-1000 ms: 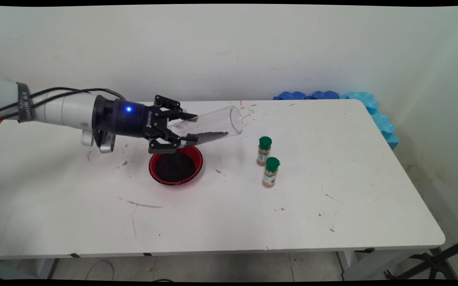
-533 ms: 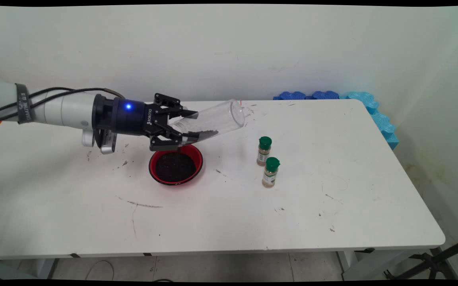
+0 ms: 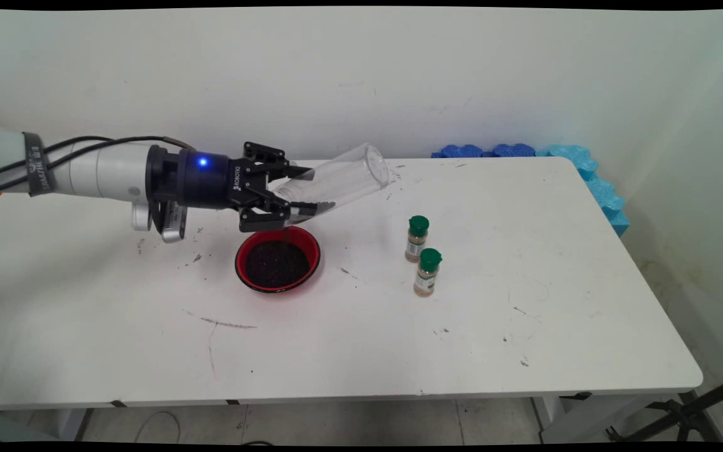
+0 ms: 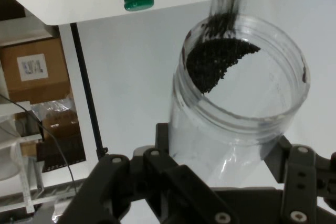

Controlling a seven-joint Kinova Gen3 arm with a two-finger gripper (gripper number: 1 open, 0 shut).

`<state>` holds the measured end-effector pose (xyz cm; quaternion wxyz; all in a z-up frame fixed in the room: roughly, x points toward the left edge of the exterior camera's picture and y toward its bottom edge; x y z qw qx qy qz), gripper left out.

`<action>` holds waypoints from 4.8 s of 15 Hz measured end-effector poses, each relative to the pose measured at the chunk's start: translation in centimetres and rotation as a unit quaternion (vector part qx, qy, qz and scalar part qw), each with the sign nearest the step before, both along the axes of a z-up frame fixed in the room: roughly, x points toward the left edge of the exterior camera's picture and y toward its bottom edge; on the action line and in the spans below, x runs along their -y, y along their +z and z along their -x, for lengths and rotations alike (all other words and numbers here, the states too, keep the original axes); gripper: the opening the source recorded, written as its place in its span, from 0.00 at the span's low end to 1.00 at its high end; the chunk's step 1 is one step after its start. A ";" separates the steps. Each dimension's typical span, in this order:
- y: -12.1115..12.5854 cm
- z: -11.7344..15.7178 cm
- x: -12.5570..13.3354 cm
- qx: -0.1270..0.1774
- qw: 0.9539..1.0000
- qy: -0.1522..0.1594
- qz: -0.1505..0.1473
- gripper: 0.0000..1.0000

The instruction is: Pour the black seasoning powder in the red bowl

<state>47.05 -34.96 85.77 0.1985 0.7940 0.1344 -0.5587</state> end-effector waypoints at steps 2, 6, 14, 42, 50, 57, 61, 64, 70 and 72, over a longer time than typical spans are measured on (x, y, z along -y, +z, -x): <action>0.1 0.0 0.0 -0.006 1.000 0.003 -0.001 0.00; 0.1 0.0 -0.1 -0.012 1.000 0.003 0.001 0.00; 0.4 0.0 -0.1 -0.033 0.999 0.015 -0.002 0.00; 1.0 -0.6 -0.4 -0.042 0.998 0.019 0.044 0.00; 1.9 -0.5 -0.1 -0.034 0.995 0.004 0.089 0.00; 1.4 -0.9 0.2 0.014 0.989 -0.027 0.144 0.00; 1.4 -1.1 0.7 0.069 0.970 -0.072 0.220 0.00; 2.3 -1.1 1.1 0.108 0.946 -0.103 0.286 0.00; 4.4 -1.2 1.9 0.189 0.874 -0.178 0.412 0.00; 5.0 -1.2 2.0 0.211 0.842 -0.203 0.454 0.00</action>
